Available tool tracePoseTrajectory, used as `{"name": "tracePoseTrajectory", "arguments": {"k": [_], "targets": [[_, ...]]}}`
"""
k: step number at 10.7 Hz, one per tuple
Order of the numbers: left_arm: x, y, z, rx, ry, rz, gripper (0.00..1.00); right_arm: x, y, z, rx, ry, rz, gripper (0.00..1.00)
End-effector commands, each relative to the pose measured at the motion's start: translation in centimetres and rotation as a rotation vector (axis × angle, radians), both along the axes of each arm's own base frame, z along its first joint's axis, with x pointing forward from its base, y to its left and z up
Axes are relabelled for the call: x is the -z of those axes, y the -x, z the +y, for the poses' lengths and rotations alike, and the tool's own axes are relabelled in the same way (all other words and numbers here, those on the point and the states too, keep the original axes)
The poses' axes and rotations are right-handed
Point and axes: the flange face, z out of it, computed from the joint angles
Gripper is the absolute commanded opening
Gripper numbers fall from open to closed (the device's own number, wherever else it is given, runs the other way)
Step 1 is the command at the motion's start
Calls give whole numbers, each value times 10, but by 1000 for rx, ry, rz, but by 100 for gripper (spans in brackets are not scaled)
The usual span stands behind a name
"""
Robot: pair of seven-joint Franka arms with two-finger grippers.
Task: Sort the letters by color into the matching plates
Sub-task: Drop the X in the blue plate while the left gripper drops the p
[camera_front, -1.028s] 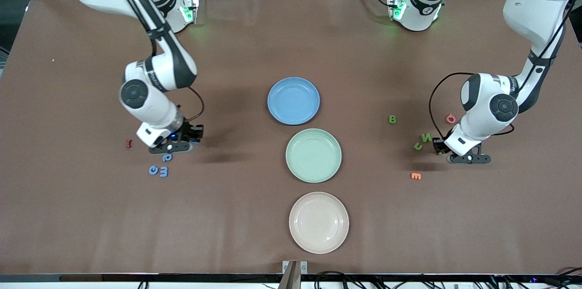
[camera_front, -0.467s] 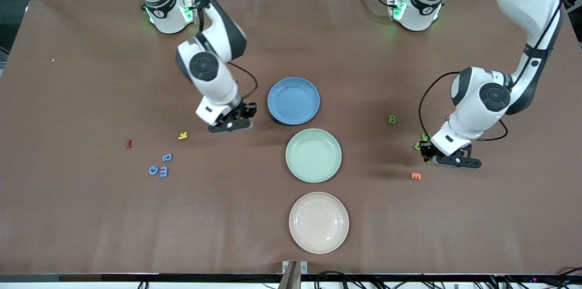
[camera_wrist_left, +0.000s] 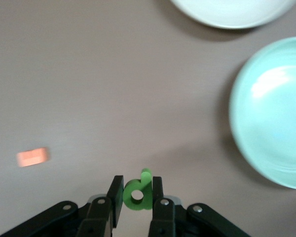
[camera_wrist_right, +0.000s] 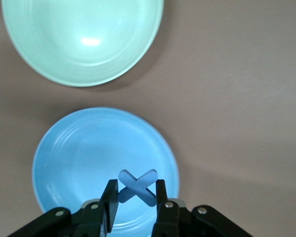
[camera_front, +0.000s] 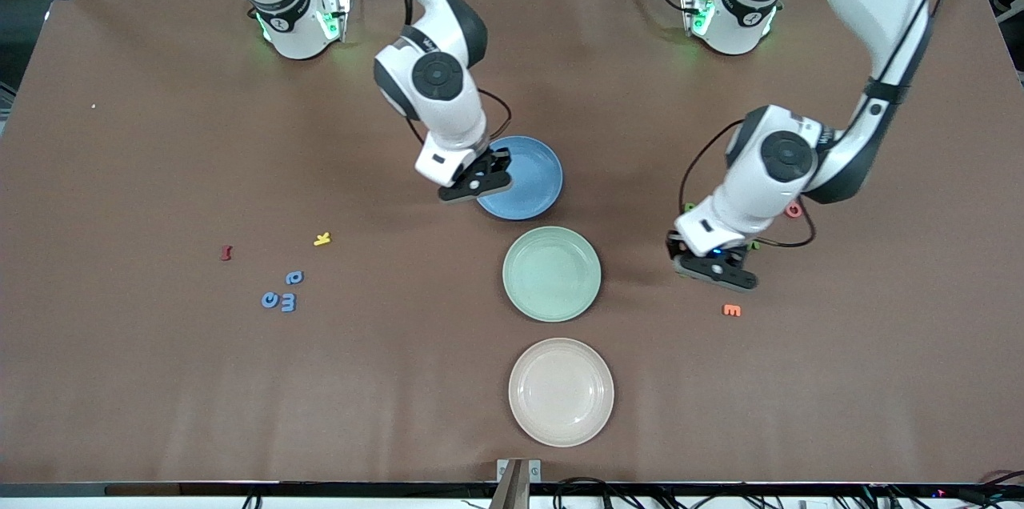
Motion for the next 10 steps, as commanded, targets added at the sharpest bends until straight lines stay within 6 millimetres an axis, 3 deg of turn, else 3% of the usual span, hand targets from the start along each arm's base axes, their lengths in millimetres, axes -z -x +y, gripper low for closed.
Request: {"name": "tracePoseTrajectory", "arguments": {"k": [1, 2, 3, 4, 7, 8, 9, 10], "targets": [[14, 6, -77, -3, 17, 27, 0, 22, 21, 38, -22, 7, 31, 26], [25, 11, -102, 0, 30, 40, 0, 23, 27, 44, -33, 8, 33, 31], [34, 10, -118, -23, 36, 47, 0, 25, 32, 47, -13, 11, 37, 87], [41, 9, -133, -41, 36, 43, 0, 25, 32, 47, 1, 14, 37, 100], [64, 15, -181, -47, 1, 14, 0, 21, 24, 40, 3, 16, 32, 100], [69, 17, -192, -92, -2, 7, 0, 17, 17, 30, 24, 29, 44, 100], [71, 16, -192, -98, -9, 0, 24, 6, 6, 12, 49, 51, 63, 100], [68, 10, -183, -90, -20, -12, 99, -6, -4, -6, 58, 78, 88, 100]]}}
